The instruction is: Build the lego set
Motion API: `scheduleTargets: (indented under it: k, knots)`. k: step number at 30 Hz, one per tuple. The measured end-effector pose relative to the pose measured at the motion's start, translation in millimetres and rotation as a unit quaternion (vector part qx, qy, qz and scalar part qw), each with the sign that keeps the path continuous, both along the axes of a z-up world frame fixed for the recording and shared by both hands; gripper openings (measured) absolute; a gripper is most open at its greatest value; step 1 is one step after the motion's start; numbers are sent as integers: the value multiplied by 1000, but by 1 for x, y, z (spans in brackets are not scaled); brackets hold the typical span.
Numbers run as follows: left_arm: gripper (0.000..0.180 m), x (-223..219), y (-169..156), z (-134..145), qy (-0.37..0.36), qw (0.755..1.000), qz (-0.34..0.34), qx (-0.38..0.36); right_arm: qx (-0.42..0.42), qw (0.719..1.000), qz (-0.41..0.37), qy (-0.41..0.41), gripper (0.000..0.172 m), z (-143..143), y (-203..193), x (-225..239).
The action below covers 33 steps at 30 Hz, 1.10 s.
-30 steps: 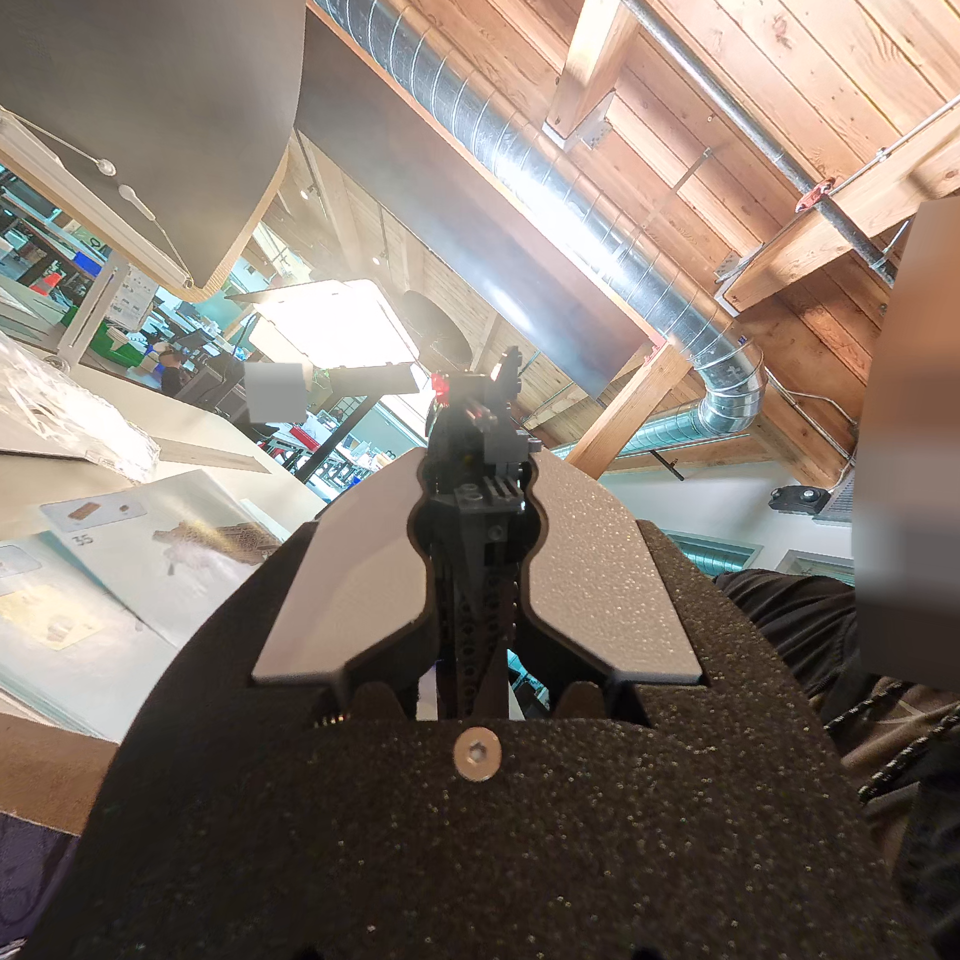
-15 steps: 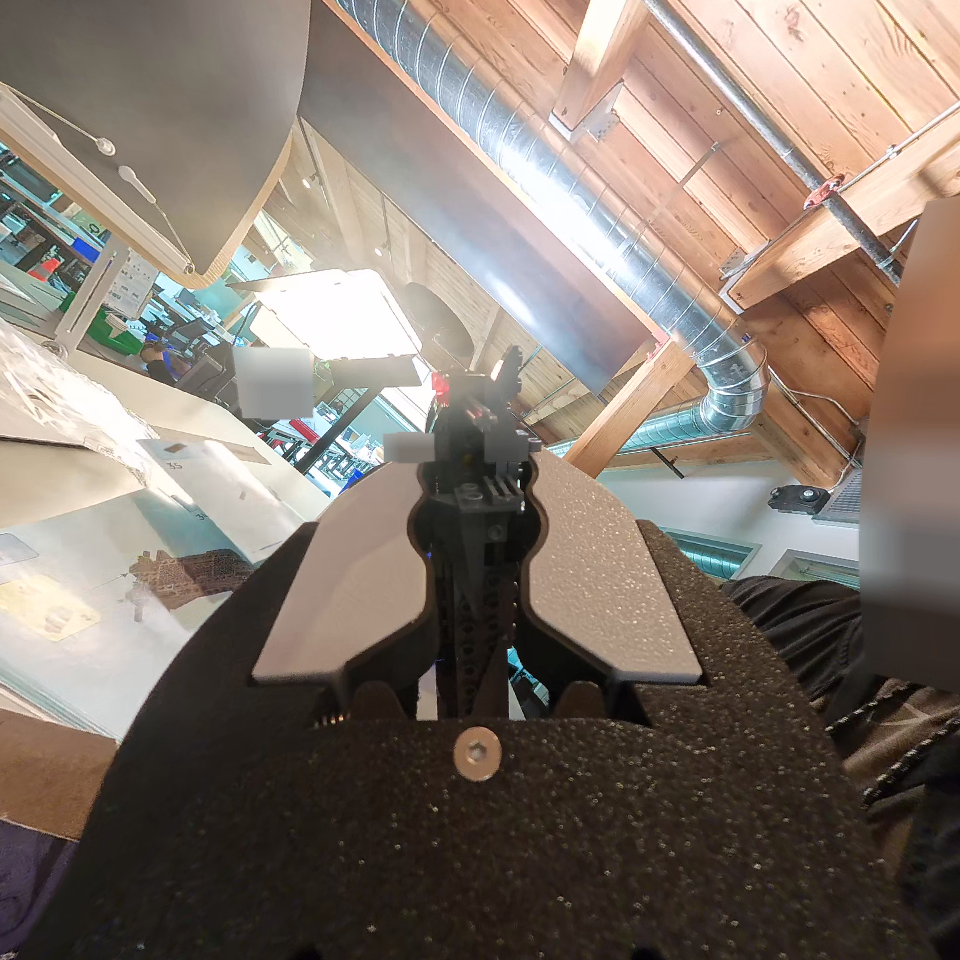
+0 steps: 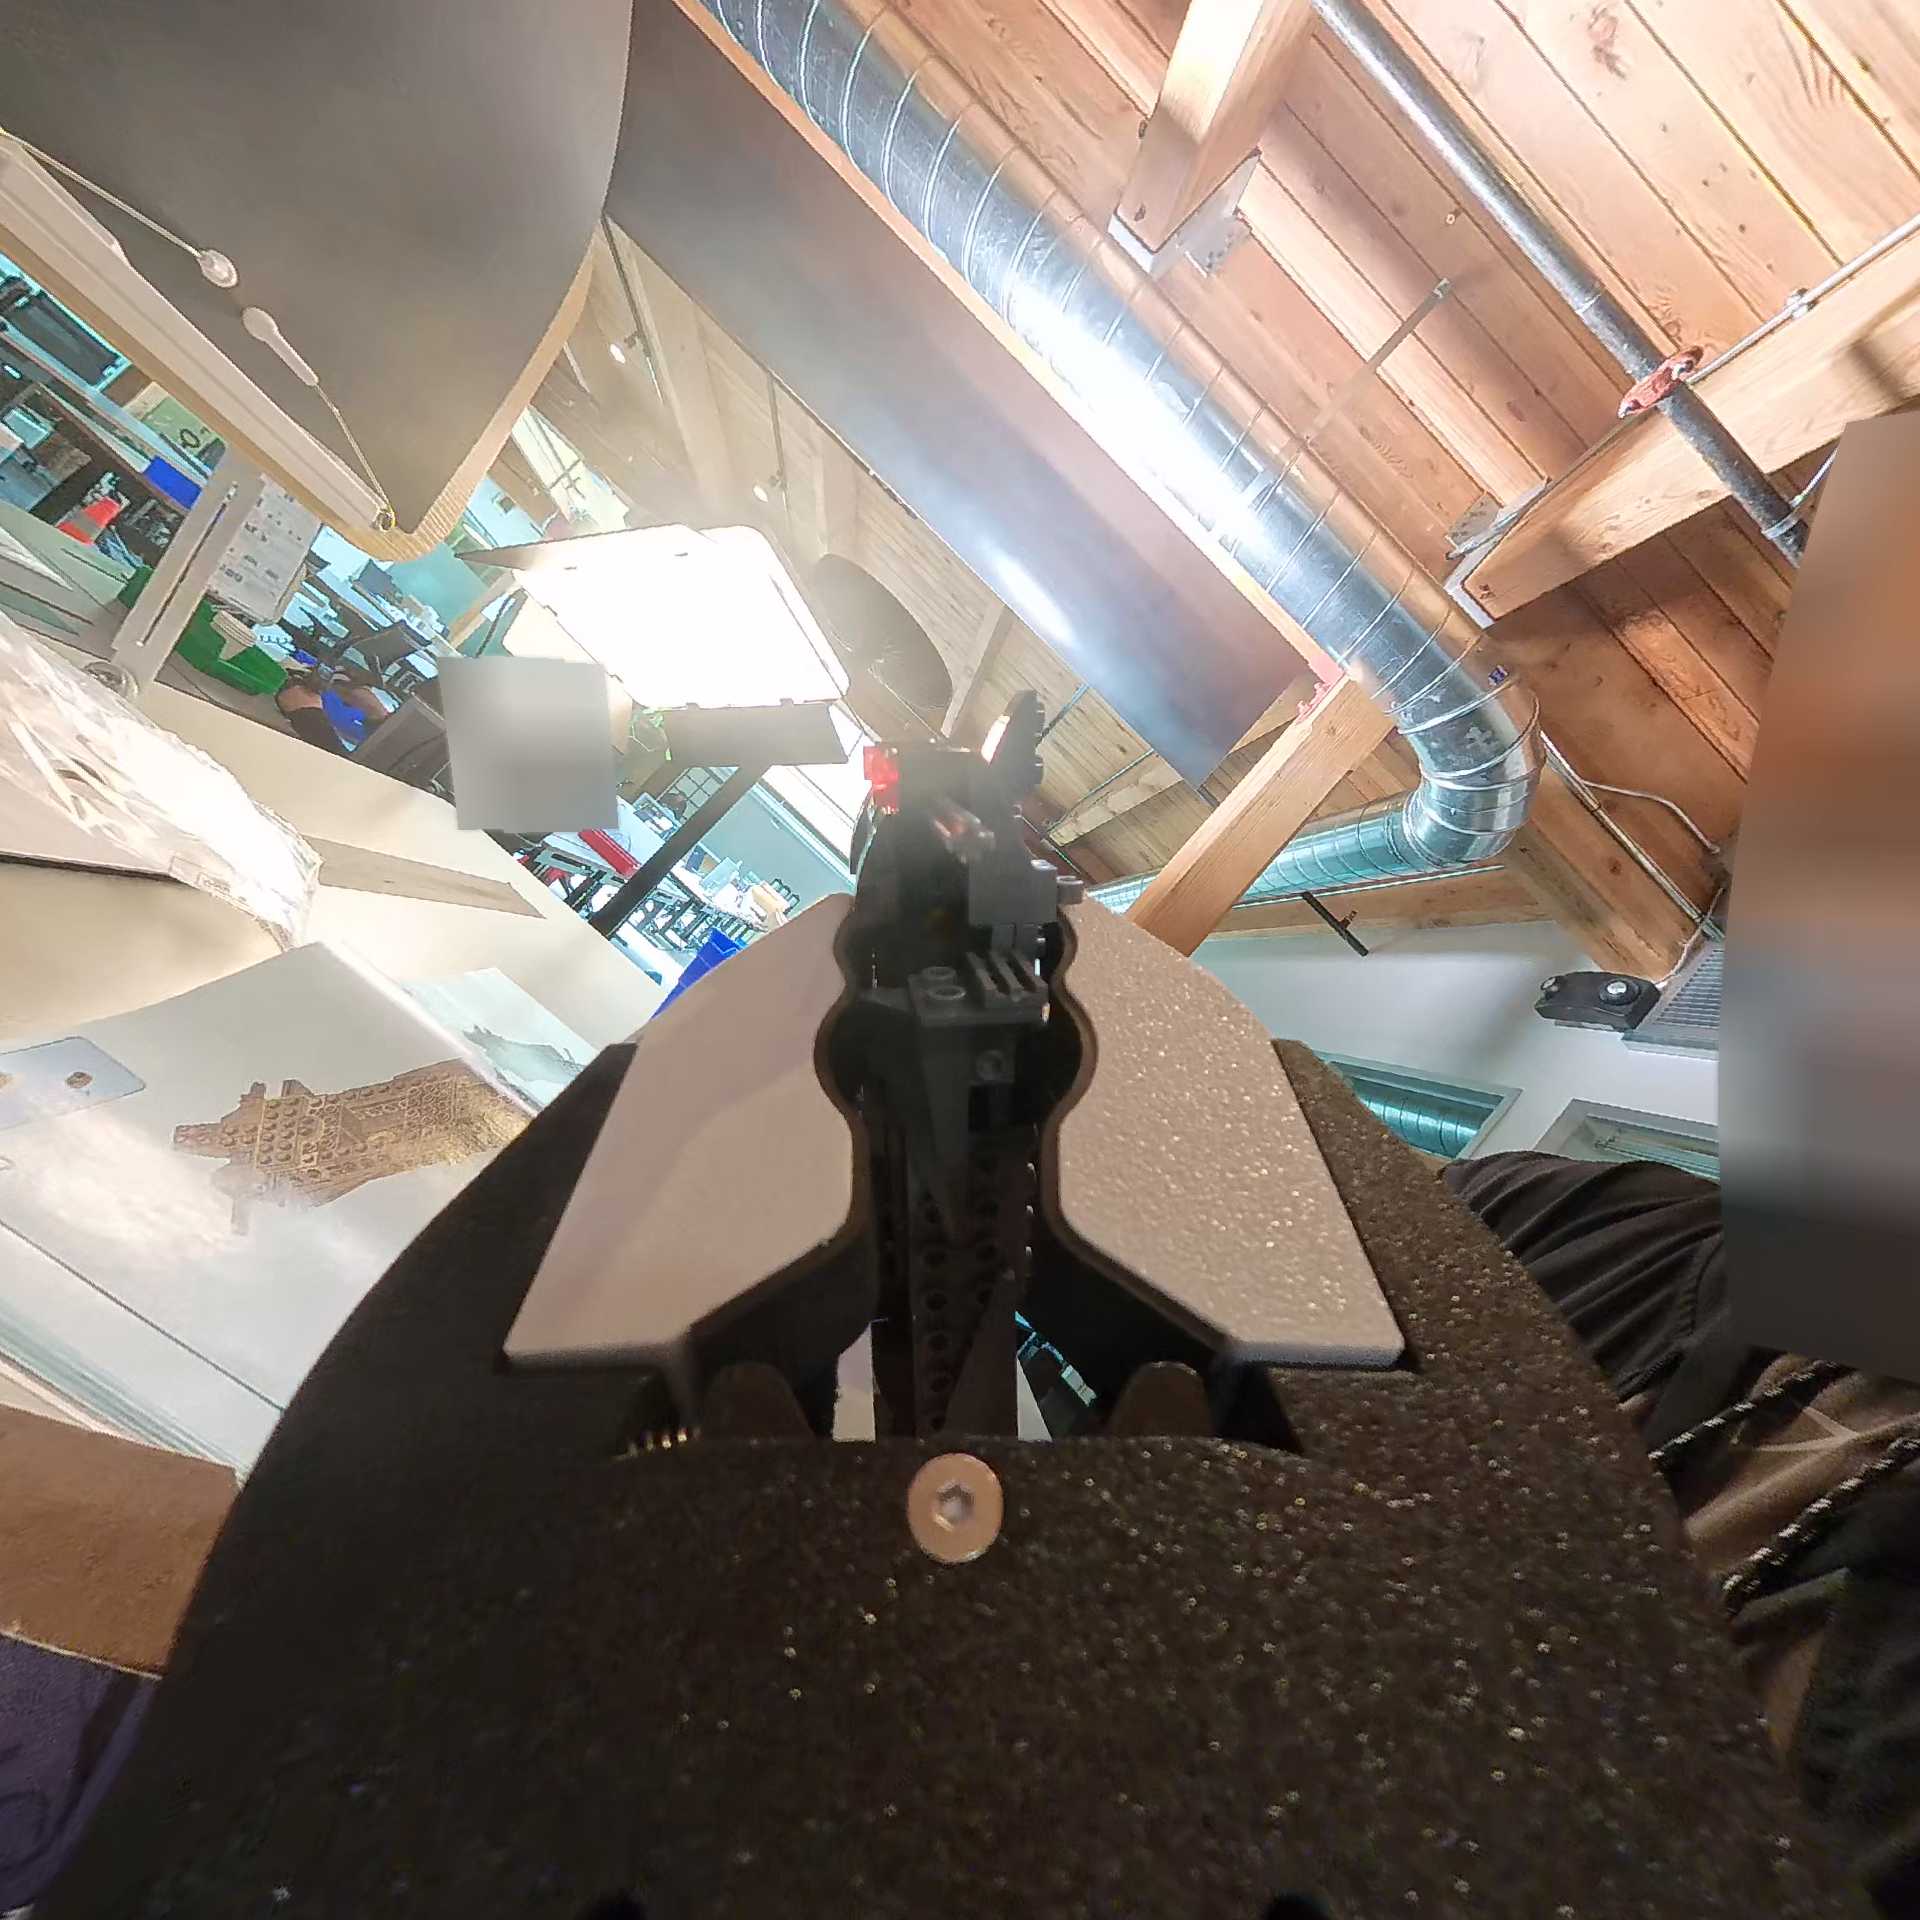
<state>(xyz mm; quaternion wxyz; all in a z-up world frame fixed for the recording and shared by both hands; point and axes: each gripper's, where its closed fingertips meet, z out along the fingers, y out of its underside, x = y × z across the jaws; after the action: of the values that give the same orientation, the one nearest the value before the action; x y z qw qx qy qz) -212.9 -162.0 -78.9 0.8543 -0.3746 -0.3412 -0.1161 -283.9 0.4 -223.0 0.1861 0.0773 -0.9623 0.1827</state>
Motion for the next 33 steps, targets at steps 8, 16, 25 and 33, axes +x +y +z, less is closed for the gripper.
scheduleTargets:
  k: [8,16,25,33]
  knots:
    - [31,0,-1,-1,0,1000,3,-6,76,996,46,-32,43,-30,-28,6]
    - [31,4,-7,6,9,1000,8,3,166,986,-9,-8,41,-22,23,-24]
    - [31,4,-2,5,8,1000,0,3,174,976,-129,23,42,-5,95,-51]
    - [31,0,7,-3,-6,1000,-8,-6,147,940,-308,21,42,15,153,-50]
